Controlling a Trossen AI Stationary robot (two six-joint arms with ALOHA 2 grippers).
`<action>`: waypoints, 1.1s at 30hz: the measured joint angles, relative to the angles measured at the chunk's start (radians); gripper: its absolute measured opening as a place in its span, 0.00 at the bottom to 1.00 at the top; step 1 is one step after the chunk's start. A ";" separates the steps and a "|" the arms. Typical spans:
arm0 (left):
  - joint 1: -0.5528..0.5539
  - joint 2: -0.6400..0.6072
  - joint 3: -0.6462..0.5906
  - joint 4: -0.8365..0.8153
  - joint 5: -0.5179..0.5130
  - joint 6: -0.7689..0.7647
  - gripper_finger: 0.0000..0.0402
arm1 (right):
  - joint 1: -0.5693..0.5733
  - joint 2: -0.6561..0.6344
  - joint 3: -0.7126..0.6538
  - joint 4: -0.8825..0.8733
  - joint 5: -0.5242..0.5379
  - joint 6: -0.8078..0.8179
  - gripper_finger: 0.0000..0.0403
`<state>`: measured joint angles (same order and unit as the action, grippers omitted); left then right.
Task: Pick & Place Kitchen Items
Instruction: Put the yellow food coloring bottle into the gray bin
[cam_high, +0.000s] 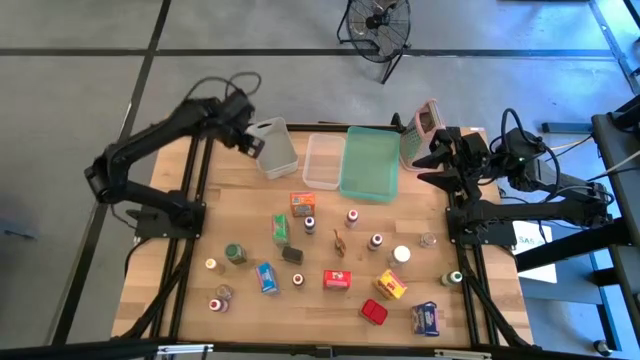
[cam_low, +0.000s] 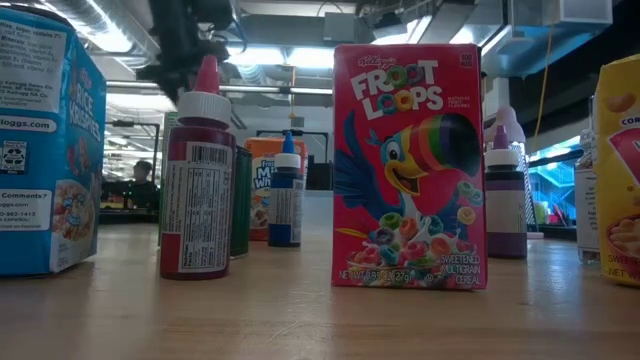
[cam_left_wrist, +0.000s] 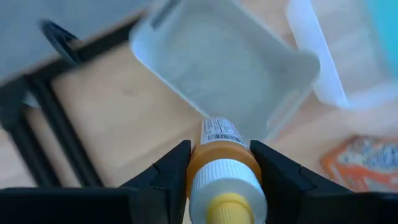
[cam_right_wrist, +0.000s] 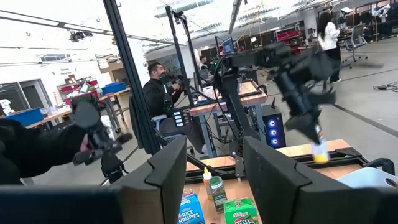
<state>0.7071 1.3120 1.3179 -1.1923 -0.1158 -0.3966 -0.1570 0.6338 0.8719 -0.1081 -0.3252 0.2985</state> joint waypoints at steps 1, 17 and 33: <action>0.017 0.024 0.044 -0.014 -0.009 0.018 0.36 | 0.000 0.000 0.000 0.000 0.000 0.000 0.40; 0.096 0.428 0.384 -0.124 -0.023 0.251 0.36 | 0.000 0.000 0.000 -0.004 0.000 0.000 0.40; 0.107 0.356 0.072 0.144 0.036 0.211 0.36 | 0.000 0.002 0.000 -0.025 0.003 -0.026 0.40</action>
<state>0.8144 1.6684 1.3903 -1.0480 -0.0802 -0.1858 -0.1566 0.6363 0.8719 -0.1330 -0.3222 0.2722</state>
